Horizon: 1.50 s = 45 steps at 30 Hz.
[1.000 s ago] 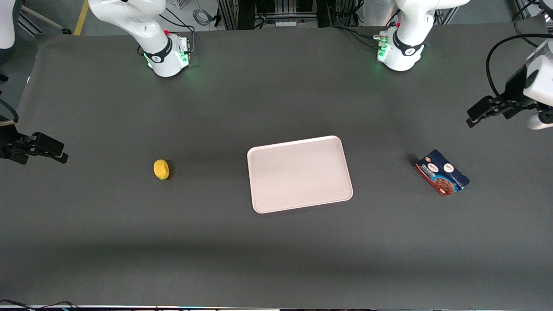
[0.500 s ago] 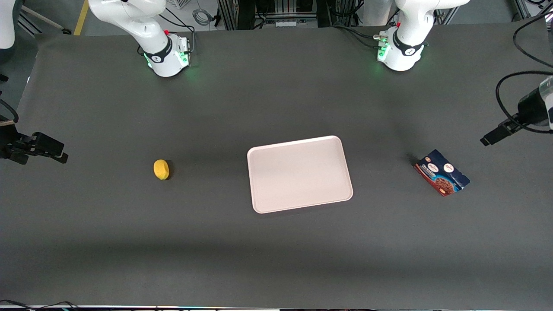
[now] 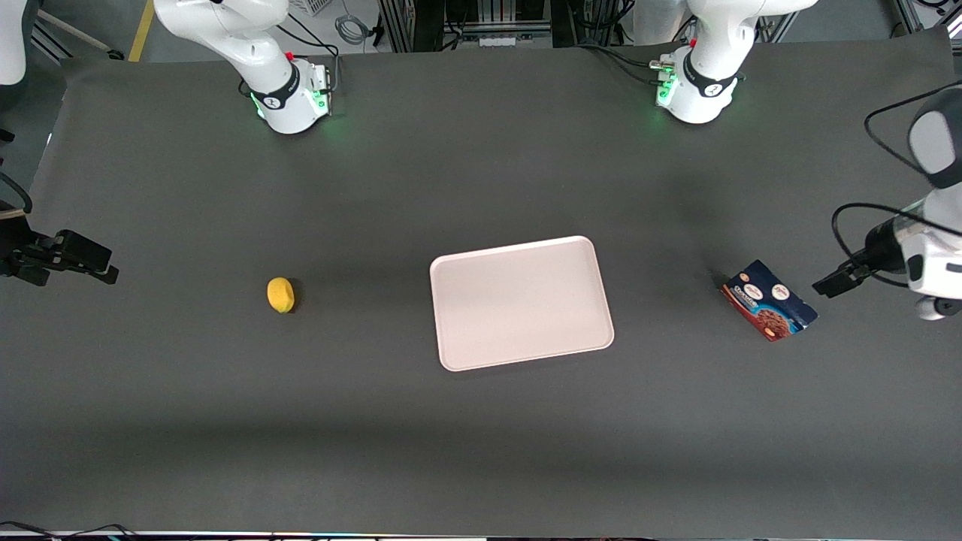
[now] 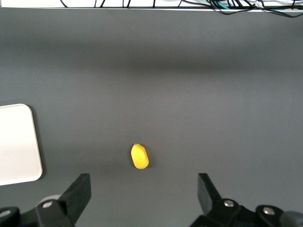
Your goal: Place cookie box on tray
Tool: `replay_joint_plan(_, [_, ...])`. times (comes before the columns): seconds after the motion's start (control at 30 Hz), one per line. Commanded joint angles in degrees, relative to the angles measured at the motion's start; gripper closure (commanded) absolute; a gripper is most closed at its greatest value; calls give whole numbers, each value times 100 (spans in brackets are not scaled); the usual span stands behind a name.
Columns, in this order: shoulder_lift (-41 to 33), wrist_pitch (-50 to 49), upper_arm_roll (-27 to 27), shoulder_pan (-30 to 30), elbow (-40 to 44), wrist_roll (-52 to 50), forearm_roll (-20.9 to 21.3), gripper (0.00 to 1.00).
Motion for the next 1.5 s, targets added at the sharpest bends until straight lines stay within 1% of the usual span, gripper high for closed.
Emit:
replay_joint_plan(0.0, [-94,1000,31,-33,-789,-104,-39,2])
replay_joint_plan(0.1, [11,1580,31,-33,-1088,-104,-48,2])
replay_joint_plan(0.2, [125,1933,31,-33,-1290,-112,-83,2])
replay_joint_plan(0.4, [389,2118,49,-41,-1414,-112,-312,4])
replay_joint_plan(0.63, [609,2733,49,-50,-1713,-112,-312,2])
replay_joint_plan(0.97, [881,3146,49,-68,-1818,-112,-312,2])
replay_joint_plan(1.13, [969,3173,49,-77,-1818,-104,-312,2])
replay_joint_plan(1.27, [1066,3357,49,-77,-1827,-112,-312,5])
replay_joint_plan(1.33, [1101,3366,49,-85,-1845,-104,-312,11])
replay_joint_plan(1.4, [1075,3305,49,-85,-1845,-112,-312,20])
replay_joint_plan(1.47, [1057,3226,49,-94,-1818,-112,-312,25])
